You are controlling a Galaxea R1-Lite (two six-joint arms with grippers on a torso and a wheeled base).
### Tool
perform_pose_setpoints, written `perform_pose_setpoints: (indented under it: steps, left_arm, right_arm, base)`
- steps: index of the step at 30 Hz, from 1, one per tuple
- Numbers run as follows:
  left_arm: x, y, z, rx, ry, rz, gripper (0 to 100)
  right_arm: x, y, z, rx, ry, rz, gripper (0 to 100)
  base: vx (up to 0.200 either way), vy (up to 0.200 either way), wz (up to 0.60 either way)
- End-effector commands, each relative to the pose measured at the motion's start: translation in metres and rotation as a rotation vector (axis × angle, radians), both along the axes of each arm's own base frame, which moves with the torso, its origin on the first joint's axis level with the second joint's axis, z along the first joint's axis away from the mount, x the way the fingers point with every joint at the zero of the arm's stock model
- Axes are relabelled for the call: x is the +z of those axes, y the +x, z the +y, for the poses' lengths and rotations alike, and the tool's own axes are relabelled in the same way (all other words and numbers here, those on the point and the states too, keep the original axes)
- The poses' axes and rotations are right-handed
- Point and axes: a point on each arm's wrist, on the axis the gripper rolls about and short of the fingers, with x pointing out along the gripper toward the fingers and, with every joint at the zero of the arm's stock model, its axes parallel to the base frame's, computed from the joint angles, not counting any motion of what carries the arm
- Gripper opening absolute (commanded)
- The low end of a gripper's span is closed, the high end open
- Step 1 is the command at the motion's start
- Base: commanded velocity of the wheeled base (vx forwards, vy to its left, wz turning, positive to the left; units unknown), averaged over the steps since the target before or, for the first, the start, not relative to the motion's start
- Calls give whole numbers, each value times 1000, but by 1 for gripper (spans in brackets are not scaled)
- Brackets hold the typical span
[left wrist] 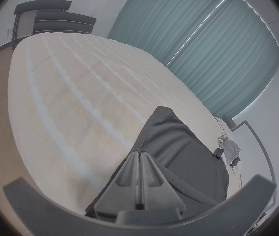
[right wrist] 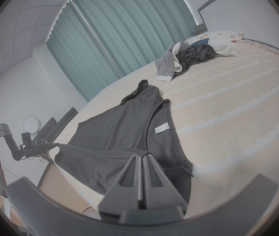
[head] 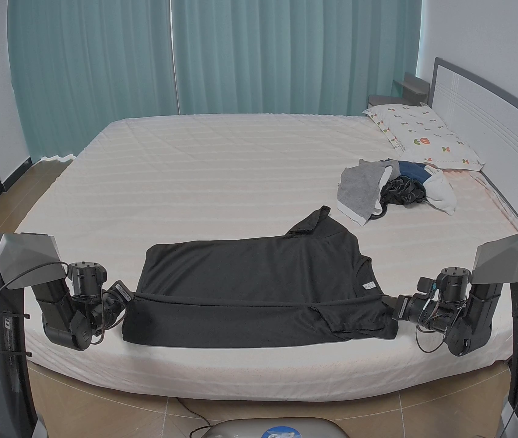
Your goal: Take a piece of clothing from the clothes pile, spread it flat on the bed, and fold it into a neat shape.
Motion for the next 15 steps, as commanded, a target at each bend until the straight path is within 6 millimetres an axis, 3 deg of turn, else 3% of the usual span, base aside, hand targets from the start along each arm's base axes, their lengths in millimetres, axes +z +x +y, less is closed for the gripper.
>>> perform_pose_setpoints:
  steps: [1,8,9,15]
  left_arm:
    - [-11,3,-3,-7,2,18,0]
    - [-14,7,-6,-13,8,16,0]
    - [-14,7,-6,-14,8,21,100]
    - [-14,7,-7,-10,10,36,100]
  right_arm:
    - [-7,3,0,-2,0,6,0]
    - [-10,5,1,-8,14,13,0]
    - [-10,5,1,-8,14,15,100]
    - [-6,6,0,-18,34,12,100]
  base:
    - [0,0,0]
    - [0,0,0]
    - [0,0,0]
    - [0,0,0]
